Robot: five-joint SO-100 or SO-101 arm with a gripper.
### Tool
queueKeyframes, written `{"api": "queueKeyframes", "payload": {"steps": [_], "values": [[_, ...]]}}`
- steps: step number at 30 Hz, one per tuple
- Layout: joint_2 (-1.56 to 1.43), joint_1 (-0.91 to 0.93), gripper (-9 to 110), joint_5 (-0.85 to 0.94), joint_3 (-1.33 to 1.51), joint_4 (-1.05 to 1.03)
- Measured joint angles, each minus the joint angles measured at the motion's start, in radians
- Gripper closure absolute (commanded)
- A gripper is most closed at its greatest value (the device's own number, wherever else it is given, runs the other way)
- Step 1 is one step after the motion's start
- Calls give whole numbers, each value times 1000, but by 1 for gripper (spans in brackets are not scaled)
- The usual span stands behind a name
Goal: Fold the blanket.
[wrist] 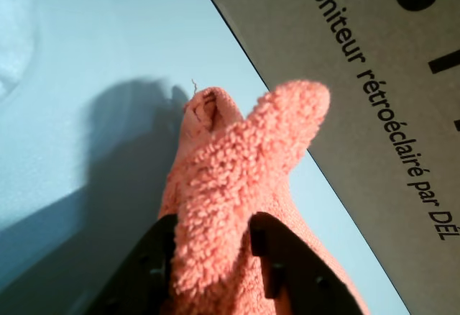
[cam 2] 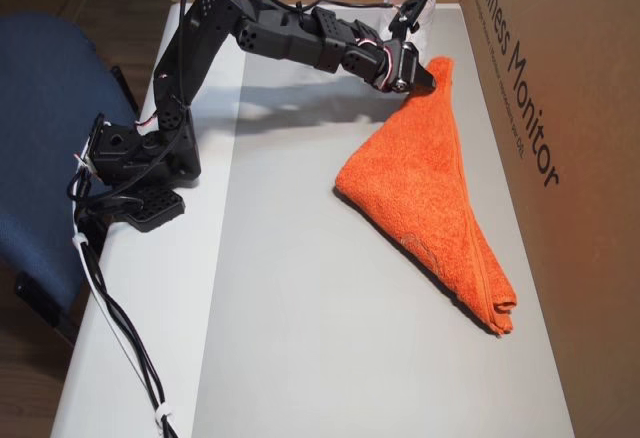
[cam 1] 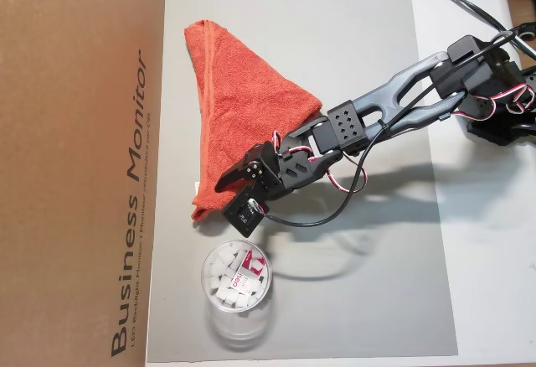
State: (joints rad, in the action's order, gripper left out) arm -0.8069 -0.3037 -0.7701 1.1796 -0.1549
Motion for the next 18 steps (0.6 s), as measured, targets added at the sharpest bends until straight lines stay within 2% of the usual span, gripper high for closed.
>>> {"api": "queueKeyframes", "payload": {"steps": [12,18], "values": [[0,0,92,-3,0,0],[0,-8,92,-106,0,0]]}}
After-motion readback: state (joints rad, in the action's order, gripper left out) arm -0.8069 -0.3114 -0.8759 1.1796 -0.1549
